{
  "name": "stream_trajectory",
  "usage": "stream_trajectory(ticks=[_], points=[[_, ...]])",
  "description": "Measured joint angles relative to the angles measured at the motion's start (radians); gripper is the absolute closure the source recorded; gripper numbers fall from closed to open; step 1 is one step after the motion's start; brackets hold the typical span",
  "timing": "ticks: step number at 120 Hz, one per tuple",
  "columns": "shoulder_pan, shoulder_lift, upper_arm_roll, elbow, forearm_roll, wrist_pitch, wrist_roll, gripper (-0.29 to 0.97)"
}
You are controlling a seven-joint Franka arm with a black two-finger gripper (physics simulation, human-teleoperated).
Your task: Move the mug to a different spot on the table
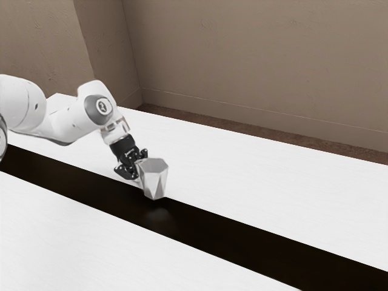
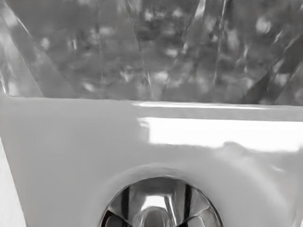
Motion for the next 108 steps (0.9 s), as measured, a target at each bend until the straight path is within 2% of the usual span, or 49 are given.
stream_trajectory(ticks=[50,81,95,108], points=[[-0.047,0.054,-0.024,-0.008,-0.056,0.002,0.02,0.7],[-0.046,0.082,-0.022,-0.007,-0.066,0.004,0.028,0.71],[-0.045,0.088,-0.022,-0.007,-0.066,0.004,0.031,0.67],[-0.045,0.093,-0.022,-0.007,-0.064,0.002,0.032,0.58]])
